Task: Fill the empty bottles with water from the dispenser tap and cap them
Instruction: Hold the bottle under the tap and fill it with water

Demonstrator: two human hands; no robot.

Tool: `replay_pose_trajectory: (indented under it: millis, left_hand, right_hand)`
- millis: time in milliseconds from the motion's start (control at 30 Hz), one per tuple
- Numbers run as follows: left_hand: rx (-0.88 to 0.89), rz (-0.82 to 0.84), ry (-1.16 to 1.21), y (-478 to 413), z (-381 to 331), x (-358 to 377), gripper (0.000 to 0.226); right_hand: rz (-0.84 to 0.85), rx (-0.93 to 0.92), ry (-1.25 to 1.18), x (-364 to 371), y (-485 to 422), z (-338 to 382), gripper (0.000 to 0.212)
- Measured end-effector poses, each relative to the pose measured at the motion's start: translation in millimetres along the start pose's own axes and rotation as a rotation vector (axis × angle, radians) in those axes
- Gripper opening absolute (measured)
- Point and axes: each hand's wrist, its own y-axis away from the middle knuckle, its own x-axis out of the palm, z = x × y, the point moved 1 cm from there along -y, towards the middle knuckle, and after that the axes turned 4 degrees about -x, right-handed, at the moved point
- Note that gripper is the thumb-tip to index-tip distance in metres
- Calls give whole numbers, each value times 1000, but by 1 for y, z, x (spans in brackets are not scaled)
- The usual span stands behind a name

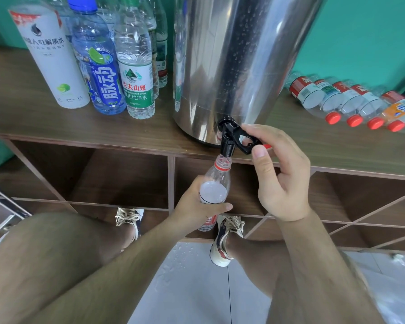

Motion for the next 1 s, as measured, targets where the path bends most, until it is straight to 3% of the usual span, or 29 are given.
replay_pose_trajectory:
  millis: [533, 733, 1000]
  left_hand:
    - [-6, -24, -53, -2, 0, -1, 73]
    - [1, -19, -47, -4, 1, -1, 74]
    - [17, -28, -2, -6, 4, -2, 74]
  right_hand:
    - [35, -41, 43, -3, 2, 0, 21]
    - [-7, -175, 213, -4, 0, -2, 17]
    - [-28, -258, 187, 0, -1, 3, 18]
